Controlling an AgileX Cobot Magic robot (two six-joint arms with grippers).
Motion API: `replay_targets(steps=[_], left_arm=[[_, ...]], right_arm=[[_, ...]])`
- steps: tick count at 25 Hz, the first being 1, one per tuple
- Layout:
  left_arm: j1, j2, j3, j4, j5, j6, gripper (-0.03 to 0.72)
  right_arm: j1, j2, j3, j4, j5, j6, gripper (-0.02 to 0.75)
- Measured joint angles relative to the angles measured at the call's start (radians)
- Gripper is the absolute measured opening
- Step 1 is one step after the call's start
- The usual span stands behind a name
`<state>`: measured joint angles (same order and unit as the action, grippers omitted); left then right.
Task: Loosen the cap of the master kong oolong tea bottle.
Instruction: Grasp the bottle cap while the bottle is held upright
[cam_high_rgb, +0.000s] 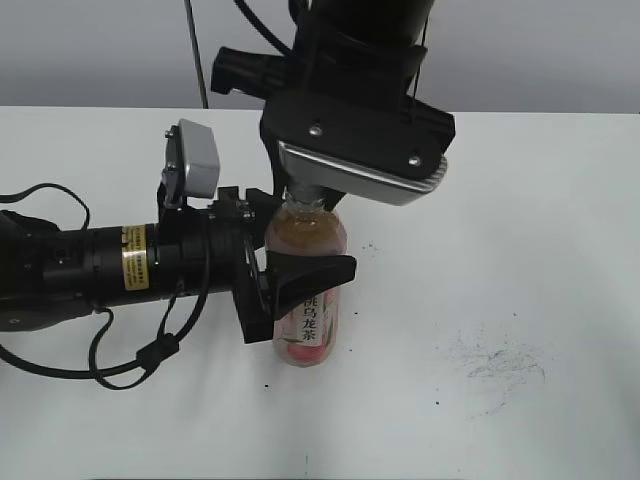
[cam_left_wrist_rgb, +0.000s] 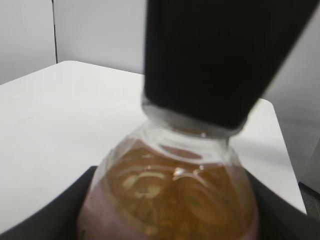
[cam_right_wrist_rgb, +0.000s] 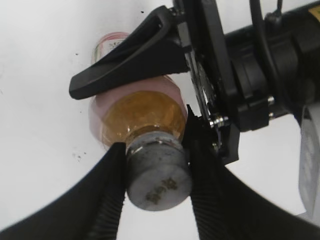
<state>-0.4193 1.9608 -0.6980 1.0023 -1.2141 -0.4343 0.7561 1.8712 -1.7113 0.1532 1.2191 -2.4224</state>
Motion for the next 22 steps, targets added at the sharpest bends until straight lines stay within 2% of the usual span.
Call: replay_targets(steps=[6, 12, 22], left_arm=[[0.000, 0.000, 0.000, 0.002, -0.002, -0.003, 0.448], [0.000, 0.000, 0.000, 0.002, -0.002, -0.003, 0.448], [0.000, 0.000, 0.000, 0.002, -0.002, -0.003, 0.448]], right_arm=[[0.000, 0.001, 0.001, 0.000, -0.002, 0.346, 0.438], [0.000, 0.001, 0.001, 0.030, -0.002, 0.720, 0.547], [0.000, 0.001, 0.001, 0.033, -0.026, 1.510, 0.566]])
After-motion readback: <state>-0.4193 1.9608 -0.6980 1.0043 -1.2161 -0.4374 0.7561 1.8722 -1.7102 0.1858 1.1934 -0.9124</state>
